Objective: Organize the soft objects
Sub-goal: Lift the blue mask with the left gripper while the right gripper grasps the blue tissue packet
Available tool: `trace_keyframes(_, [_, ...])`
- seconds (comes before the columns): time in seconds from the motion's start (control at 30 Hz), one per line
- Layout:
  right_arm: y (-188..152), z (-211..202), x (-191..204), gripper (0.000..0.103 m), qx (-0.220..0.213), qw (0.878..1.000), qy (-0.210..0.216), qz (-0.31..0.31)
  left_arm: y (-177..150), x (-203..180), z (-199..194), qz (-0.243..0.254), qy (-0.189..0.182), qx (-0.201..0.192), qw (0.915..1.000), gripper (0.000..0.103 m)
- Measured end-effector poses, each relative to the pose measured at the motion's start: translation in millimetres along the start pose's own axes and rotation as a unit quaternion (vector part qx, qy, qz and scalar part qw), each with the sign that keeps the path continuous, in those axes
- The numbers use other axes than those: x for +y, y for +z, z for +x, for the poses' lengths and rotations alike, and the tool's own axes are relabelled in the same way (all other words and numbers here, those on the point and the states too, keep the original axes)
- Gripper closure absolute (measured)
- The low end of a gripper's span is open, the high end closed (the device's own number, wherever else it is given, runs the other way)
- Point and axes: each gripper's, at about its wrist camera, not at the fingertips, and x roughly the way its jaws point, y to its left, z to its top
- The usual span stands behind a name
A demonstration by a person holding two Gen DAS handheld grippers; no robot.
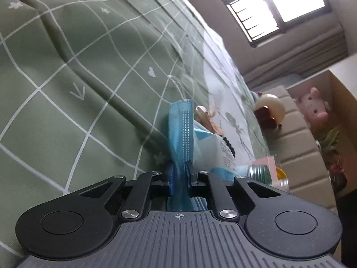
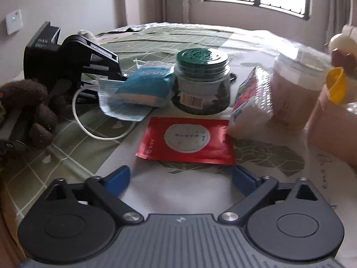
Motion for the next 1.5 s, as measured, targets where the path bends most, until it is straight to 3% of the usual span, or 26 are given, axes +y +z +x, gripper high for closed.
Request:
trace_keyframes(0.17, [4,2,-2,0.0,0.013,1.0,0.008,-0.003,-8,-11,-5,0.05,-0.028,0.016,0.9982,0.092])
trace_keyframes(0.37, [6,5,5,0.0,0.008,1.0,0.0,-0.02,-14,-9,1,0.055,-0.026,0.02,0.998,0.092])
trace_keyframes(0.53, [3,-2,10,0.005,-0.009,0.999,-0.029,-0.019,-20,-18,-16,0.056,-0.039,0.024,0.9974,0.091])
trace_keyframes(0.63, [6,-14,14,0.007,-0.042,0.998,-0.045,-0.025,-23,-24,-39,0.062,-0.059,0.002,0.9963,0.089])
trace_keyframes(0.73, [18,-24,10,0.008,-0.069,0.996,-0.06,-0.008,-23,-31,-67,0.083,-0.026,-0.053,0.9949,0.089])
trace_keyframes(0.83, [35,-33,7,0.008,-0.08,0.996,-0.037,0.007,-20,-40,-96,0.12,0.032,-0.125,0.9844,0.089])
trace_keyframes(0.93, [49,-30,9,0.008,-0.071,0.997,-0.023,0.009,-16,-42,-110,0.126,0.076,-0.151,0.9776,0.089])
trace_keyframes(1.13, [78,11,22,0.01,-0.037,0.998,0.005,0.051,-30,-40,-108,0.13,0.059,-0.113,0.9832,0.088])
trace_keyframes(1.2, [89,22,34,0.01,-0.037,0.997,0.009,0.065,-34,-36,-109,0.135,0.076,-0.109,0.9819,0.088])
trace_keyframes(1.3, [100,36,49,0.012,-0.04,0.997,-0.019,0.063,-36,-23,-99,0.124,0.109,-0.081,0.983,0.088])
trace_keyframes(1.4, [104,60,58,0.025,-0.009,0.998,-0.039,0.053,-36,-10,-89,0.099,0.095,-0.058,0.9888,0.088])
trace_keyframes(1.47, [101,72,59,0.048,0.016,0.998,-0.035,0.047,-34,-3,-85,0.086,0.081,-0.051,0.9917,0.088])
trace_keyframes(1.5, [99,75,59,0.048,0.021,0.998,-0.034,0.043,-33,0,-82,0.079,0.074,-0.045,0.9931,0.088])
